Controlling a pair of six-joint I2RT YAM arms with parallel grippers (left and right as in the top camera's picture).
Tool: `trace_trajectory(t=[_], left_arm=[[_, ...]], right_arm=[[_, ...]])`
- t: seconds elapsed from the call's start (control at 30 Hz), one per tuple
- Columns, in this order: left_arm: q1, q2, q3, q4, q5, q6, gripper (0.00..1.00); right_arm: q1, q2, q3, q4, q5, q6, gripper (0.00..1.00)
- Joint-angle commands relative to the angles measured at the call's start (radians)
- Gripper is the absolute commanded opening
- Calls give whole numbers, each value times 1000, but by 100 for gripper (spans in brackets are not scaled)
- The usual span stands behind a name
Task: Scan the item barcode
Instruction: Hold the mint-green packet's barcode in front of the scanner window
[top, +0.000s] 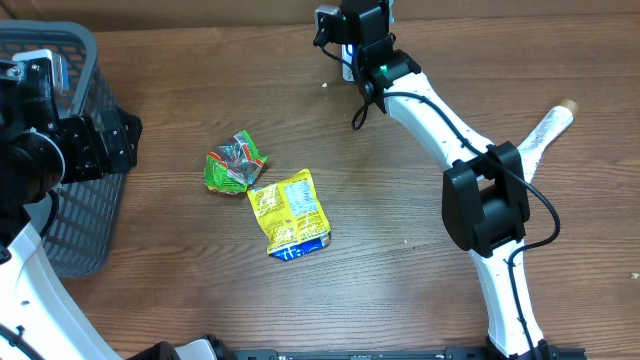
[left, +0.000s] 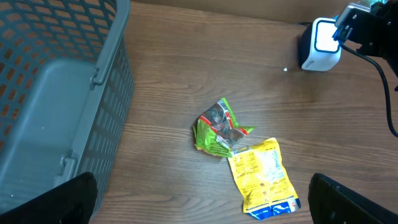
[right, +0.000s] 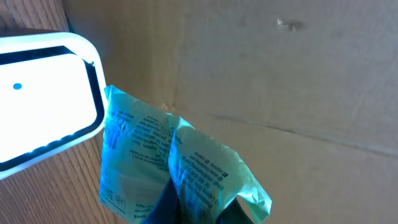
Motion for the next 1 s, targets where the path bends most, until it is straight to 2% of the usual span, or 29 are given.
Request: trace_trajectory(t=[0.0,0.5,0.7,0.97], left_arm=[[8,2,-3,2,14,14,100],[8,2,-3,2,14,14,100],[8,2,-3,2,14,14,100],[8,2,-3,2,14,14,100]], right_arm=[[-5,-2,-6,20,-15,-10,4],[-16,68,-7,124,-3,29,4],[-16,68,-10,159,63,37,4],[-8,69,-10,196,139,134,4]])
